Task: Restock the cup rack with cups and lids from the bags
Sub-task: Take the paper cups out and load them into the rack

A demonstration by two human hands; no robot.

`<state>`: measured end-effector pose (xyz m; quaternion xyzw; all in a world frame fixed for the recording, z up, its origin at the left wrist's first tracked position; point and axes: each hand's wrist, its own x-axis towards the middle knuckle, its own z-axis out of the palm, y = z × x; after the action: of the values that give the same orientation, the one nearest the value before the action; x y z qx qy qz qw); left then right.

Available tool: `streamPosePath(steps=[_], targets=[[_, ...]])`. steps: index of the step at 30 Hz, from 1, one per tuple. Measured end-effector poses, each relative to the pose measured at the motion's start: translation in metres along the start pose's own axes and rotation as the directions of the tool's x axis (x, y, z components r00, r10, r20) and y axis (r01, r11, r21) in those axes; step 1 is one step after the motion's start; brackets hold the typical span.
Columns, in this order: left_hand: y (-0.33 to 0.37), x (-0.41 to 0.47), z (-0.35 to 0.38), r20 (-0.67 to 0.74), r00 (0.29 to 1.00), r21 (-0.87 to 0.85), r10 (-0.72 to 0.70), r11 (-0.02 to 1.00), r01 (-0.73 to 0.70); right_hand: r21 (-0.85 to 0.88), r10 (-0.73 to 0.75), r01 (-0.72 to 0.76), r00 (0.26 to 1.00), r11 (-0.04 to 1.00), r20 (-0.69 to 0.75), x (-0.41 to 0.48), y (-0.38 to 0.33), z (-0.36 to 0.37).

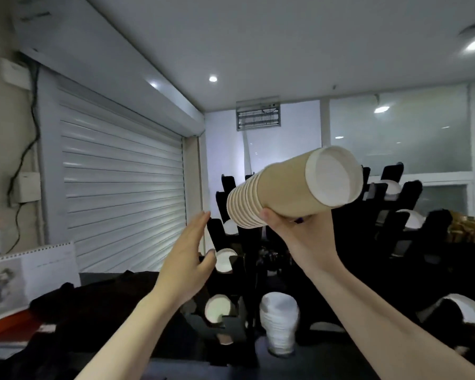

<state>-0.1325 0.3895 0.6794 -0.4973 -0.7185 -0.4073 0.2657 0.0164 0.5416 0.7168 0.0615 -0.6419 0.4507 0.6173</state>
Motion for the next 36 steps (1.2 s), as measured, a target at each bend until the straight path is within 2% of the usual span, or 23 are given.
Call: streamPosePath(steps=[4,9,13,19,24,27,36], targets=[[-0.035,0.044,0.007,0.071,0.997,0.074,0.036,0.996,-0.041,-0.115,0.031,-0.036,0.998,0.993,-0.046,0.034,0.009,0.029],[-0.068,0.093,0.027,0.174,0.984,0.181,0.048,0.980,-0.079,-0.227,-0.005,-0.016,0.996,0.974,-0.089,0.073,0.027,0.052],[-0.087,0.120,0.044,0.206,0.978,0.242,-0.009,0.969,-0.042,-0.287,-0.055,0.031,0.996,0.958,-0.076,0.104,0.042,0.070],[-0.102,0.162,0.063,0.163,0.981,0.232,-0.103,0.971,0.064,-0.351,-0.094,0.081,0.995,0.933,-0.023,0.141,0.075,0.097],[-0.107,0.179,0.076,0.276,0.958,0.026,-0.075,0.997,0.070,-0.390,-0.026,0.032,0.999,0.920,0.020,0.161,0.103,0.103],[-0.111,0.176,0.089,0.293,0.955,0.100,-0.055,0.995,0.026,-0.422,0.029,-0.011,0.999,0.907,0.036,0.171,0.116,0.104],[-0.114,0.176,0.092,0.275,0.960,0.149,-0.061,0.989,0.020,-0.497,0.161,-0.101,0.984,0.862,0.079,0.190,0.145,0.115]])
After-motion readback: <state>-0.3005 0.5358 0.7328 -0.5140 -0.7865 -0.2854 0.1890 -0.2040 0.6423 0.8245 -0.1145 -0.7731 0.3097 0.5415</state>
